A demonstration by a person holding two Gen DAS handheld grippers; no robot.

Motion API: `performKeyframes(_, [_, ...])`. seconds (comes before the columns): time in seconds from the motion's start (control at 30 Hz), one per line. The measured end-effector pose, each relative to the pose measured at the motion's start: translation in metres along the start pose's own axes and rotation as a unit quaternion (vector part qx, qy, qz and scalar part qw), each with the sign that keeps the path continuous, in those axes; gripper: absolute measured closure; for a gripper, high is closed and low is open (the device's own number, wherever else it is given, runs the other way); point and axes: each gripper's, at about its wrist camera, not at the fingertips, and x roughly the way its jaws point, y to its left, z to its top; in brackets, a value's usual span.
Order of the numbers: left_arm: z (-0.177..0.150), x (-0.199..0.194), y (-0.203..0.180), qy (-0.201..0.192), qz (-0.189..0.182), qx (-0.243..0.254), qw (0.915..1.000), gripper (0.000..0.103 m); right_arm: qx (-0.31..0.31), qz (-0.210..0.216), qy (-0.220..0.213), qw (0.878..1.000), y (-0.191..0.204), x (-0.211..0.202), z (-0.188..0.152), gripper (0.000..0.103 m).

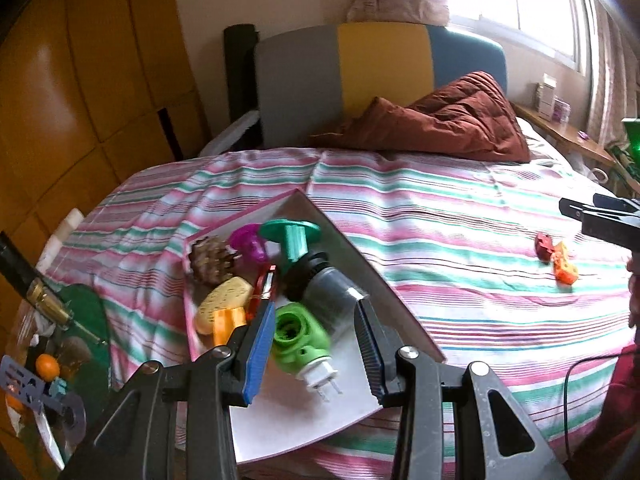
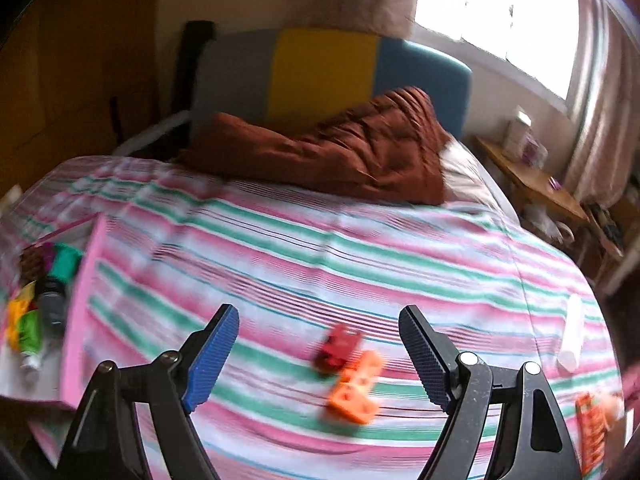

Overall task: Organize rigid objects
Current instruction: 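Move both tools back toward the red and orange blocks on the bed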

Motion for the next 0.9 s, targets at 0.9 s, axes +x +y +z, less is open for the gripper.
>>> performKeyframes(0.9, [0.02, 0.056, -0.125, 0.086, -0.176, 0.085, 0.9769, 0.062, 0.263, 0.043, 0.126, 0.956, -0.113, 0.061, -0.029, 0.02])
